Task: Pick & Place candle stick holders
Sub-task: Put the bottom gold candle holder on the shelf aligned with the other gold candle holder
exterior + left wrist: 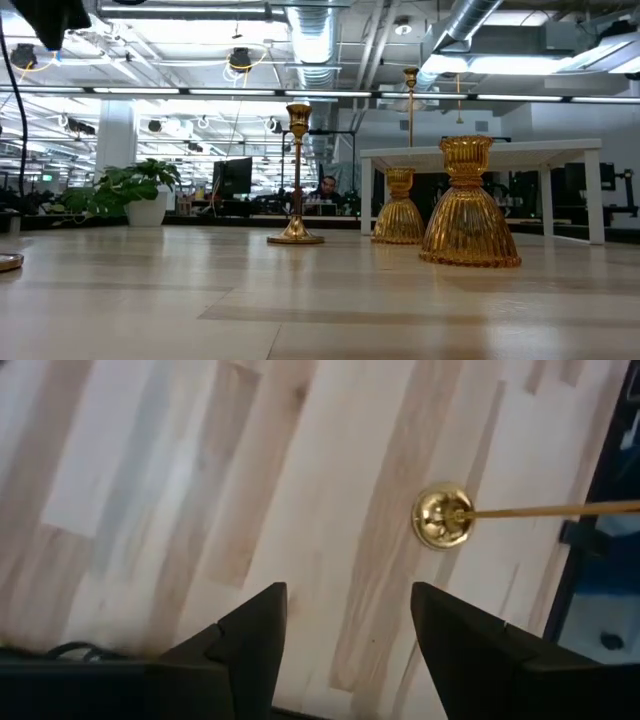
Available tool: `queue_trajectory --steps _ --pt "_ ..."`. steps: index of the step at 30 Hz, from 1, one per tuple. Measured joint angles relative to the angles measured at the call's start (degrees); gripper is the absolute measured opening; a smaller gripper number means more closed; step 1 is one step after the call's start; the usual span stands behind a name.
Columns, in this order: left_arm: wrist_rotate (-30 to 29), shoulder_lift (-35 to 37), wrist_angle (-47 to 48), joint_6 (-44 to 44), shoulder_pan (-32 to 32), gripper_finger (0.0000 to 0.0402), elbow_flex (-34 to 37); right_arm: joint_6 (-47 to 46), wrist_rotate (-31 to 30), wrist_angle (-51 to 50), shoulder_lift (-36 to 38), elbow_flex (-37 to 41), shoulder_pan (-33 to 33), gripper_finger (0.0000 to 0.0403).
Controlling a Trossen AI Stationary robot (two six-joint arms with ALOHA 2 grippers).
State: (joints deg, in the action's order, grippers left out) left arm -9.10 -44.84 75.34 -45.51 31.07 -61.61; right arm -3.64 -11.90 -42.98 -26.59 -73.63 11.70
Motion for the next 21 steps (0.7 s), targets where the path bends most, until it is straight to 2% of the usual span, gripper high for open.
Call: queue_trajectory --steps 10,17,21 --pt "-0.7 -0.1 -17.4 -1.5 6.1 0.0216 11.9 -0.9 0.0 0.1 0.0 0.0 0.0 0.0071" --pt "0.0 -0.1 -22.9 -6.8 15.0 0.0214 16.5 -0.9 -0.1 0.1 0.0 0.0 0.0 0.0071" --pt "-5.1 -0.1 -26.3 -9.0 18.9 0.0214 18.7 -0.9 -0.2 0.3 0.0 0.0 0.0 0.0071"
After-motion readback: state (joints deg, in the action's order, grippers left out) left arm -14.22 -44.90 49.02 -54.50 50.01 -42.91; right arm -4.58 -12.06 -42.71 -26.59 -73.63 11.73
